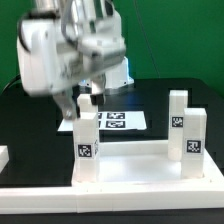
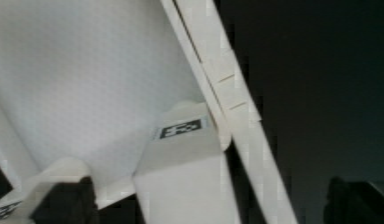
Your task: Assemble desk
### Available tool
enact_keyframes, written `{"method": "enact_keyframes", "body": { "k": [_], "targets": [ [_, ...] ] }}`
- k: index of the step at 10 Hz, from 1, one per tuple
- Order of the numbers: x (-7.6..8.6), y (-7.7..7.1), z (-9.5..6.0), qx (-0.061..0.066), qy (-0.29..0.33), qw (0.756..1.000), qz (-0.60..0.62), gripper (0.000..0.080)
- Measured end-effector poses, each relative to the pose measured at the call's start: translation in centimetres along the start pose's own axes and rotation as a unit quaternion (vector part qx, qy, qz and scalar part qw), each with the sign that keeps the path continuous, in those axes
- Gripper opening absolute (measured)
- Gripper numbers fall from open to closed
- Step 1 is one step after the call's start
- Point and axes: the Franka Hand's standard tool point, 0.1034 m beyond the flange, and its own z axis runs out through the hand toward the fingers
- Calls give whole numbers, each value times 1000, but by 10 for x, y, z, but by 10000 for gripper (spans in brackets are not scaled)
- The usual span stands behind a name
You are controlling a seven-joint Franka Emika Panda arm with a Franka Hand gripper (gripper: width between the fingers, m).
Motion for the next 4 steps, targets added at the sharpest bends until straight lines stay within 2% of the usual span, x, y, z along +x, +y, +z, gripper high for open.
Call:
{"method": "enact_keyframes", "body": {
  "k": [1, 2, 4],
  "targets": [
    [-3, -4, -14, 9, -8, 1000, 0, 646],
    [-4, -8, -19, 14, -11, 1000, -1, 646],
    [-4, -7, -15, 13, -9, 1000, -3, 649]
  ]
}}
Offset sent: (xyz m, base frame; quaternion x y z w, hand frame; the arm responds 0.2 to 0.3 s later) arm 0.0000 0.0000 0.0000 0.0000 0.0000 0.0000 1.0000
